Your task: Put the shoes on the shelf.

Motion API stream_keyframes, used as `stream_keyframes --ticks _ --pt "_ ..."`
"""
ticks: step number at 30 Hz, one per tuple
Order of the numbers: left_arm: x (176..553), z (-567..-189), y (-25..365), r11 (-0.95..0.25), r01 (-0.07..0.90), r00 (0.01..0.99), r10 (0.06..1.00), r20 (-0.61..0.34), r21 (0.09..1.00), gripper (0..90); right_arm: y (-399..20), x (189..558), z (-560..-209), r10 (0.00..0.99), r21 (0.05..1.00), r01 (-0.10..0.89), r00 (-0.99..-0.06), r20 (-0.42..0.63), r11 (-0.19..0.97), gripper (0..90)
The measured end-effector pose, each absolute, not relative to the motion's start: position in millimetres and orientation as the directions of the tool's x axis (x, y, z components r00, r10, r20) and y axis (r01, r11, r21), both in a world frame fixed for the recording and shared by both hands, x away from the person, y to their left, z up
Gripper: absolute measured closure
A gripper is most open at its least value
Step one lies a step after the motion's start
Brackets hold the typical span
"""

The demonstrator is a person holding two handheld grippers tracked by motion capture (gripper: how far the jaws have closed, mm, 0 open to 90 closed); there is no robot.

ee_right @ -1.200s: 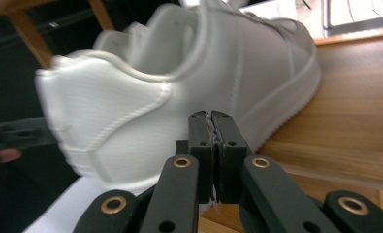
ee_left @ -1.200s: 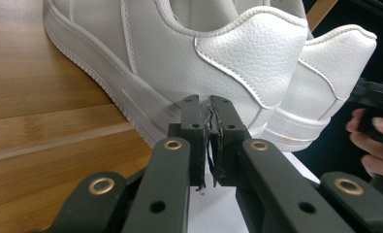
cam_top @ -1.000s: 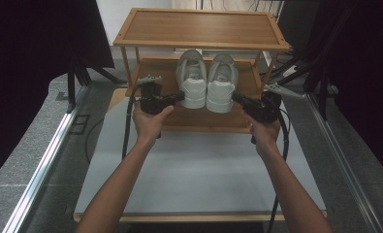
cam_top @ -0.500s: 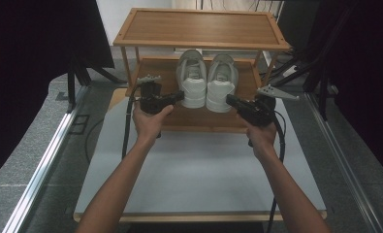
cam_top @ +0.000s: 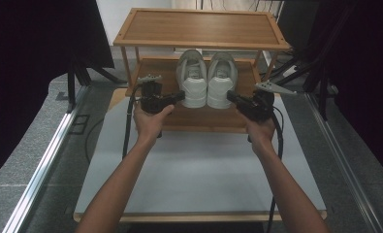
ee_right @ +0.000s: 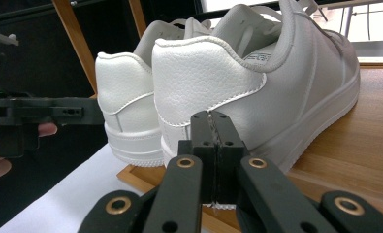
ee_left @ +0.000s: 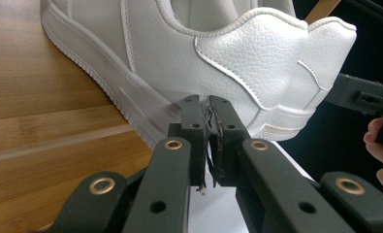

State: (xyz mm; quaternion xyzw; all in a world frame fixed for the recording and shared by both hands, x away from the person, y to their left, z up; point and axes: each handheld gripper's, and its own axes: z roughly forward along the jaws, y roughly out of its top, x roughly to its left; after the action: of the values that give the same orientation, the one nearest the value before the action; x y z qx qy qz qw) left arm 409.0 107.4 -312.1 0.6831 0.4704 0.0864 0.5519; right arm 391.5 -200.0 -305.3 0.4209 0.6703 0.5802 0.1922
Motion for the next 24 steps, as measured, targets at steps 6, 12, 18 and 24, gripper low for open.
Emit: stream_keyframes --ticks 6,12,18,24 --pt "409 -313 108 0.056 0.548 0.546 0.732 -0.407 0.834 85.6 -201 395 -305 0.784 0.939 0.343 -0.578 0.224 -0.015 89.0" --pt "409 -314 109 0.062 0.551 0.546 0.728 -0.416 0.832 85.1 -202 395 -306 0.781 0.937 0.348 -0.578 0.236 -0.026 88.8" --pt "406 -312 115 0.081 0.540 0.561 0.708 -0.430 0.838 69.8 -207 389 -310 0.778 0.935 0.349 -0.571 0.264 -0.061 78.3" --pt "383 -314 118 0.080 0.488 0.594 0.699 -0.399 0.869 53.0 -214 369 -313 0.770 0.957 0.288 -0.600 0.217 -0.045 60.7"
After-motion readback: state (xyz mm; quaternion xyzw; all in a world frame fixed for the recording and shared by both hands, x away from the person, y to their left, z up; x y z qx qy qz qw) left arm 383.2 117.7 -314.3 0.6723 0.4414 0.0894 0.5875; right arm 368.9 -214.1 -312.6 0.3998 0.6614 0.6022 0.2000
